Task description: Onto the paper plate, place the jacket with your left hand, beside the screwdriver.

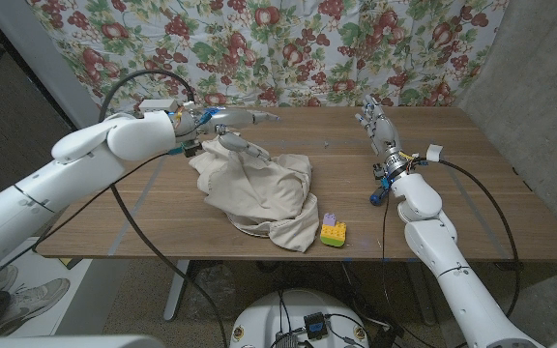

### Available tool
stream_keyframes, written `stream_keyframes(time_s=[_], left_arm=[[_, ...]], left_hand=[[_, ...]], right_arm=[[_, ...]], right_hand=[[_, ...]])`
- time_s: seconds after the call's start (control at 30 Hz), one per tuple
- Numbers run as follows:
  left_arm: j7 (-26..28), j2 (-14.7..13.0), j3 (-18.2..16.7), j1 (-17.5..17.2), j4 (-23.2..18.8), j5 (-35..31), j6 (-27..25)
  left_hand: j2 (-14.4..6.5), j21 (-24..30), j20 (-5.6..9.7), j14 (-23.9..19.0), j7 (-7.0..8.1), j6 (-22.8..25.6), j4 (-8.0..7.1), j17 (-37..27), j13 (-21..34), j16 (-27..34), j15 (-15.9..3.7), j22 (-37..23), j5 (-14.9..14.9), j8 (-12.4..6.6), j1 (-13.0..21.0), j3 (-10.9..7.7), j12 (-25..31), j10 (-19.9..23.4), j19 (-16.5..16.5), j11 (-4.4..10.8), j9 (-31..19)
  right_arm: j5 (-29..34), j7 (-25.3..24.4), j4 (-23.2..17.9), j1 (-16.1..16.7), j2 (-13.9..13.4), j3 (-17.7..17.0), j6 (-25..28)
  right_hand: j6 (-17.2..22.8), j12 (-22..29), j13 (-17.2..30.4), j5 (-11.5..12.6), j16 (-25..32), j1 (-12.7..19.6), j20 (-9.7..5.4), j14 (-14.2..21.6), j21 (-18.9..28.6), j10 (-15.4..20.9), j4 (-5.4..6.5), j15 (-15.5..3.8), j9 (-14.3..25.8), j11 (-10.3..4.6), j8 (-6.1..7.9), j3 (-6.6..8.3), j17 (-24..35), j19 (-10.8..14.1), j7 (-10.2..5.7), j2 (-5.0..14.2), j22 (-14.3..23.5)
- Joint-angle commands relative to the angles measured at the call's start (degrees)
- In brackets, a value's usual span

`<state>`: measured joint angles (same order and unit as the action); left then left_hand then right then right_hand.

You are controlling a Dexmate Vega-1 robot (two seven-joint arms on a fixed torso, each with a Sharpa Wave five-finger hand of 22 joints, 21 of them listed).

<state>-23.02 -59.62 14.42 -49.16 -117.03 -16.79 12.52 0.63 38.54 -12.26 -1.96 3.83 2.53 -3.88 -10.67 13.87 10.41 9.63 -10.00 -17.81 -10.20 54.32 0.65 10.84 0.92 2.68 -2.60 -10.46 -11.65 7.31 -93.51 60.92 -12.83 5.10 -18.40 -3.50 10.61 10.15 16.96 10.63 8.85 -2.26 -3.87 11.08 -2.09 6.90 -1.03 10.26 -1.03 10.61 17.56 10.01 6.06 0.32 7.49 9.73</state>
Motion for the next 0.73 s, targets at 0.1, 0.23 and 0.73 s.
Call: stream_keyframes(time_s=[0.1,0.23,0.73], left_arm=[[0.8,0.2,-1.2,1.0,4.7,1.5,6.9],[0.2,0.1,-1.4,1.6,6.4,2.4,9.5],[-0.8,1.3,-1.7,3.1,11.2,2.9,14.5]], left_hand=[[0.1,-0.7,-0.29,0.8,0.43,-1.8,-0.21,0.1,-0.3,0.2,0.21,-0.3,-0.8,-0.03,-0.6,0.62,-0.3,-2.6,0.6,-0.32,-0.1],[0.1,-1.4,-0.29,1.5,0.26,-3.9,-0.3,0.1,-0.9,0.2,0.42,-0.4,-1.3,0.3,-0.6,1.09,-0.6,-5.4,0.6,-0.9,0.0],[-0.1,-2.7,-0.29,3.7,0.15,-6.8,-0.51,0.1,-1.9,-0.1,1.1,-0.4,-2.1,0.32,-0.8,1.9,-0.7,-9.3,0.9,-1.29,0.1]], right_arm=[[2.9,-3.2,-2.6,1.3,0.8,0.8,1.0],[4.3,-4.6,-3.2,1.5,1.4,1.5,1.1],[7.7,-8.3,-5.5,2.4,2.8,3.3,2.0]], right_hand=[[0.3,0.1,0.1,0.1,0.0,-0.2,-1.55,0.2,0.1,0.2,0.04,-0.01,0.2,0.16,0.24,0.36,0.1,0.4,0.06,-0.15,0.1],[0.3,0.1,0.1,0.1,0.0,-0.2,-1.53,0.2,0.1,0.3,0.03,-0.03,0.2,0.12,0.24,0.36,0.1,0.4,0.09,-0.16,0.1],[0.3,0.0,0.2,0.1,0.0,-0.3,-1.52,0.2,0.1,0.2,0.04,-0.09,0.2,0.07,0.22,0.31,0.1,0.5,0.12,-0.2,0.1]])
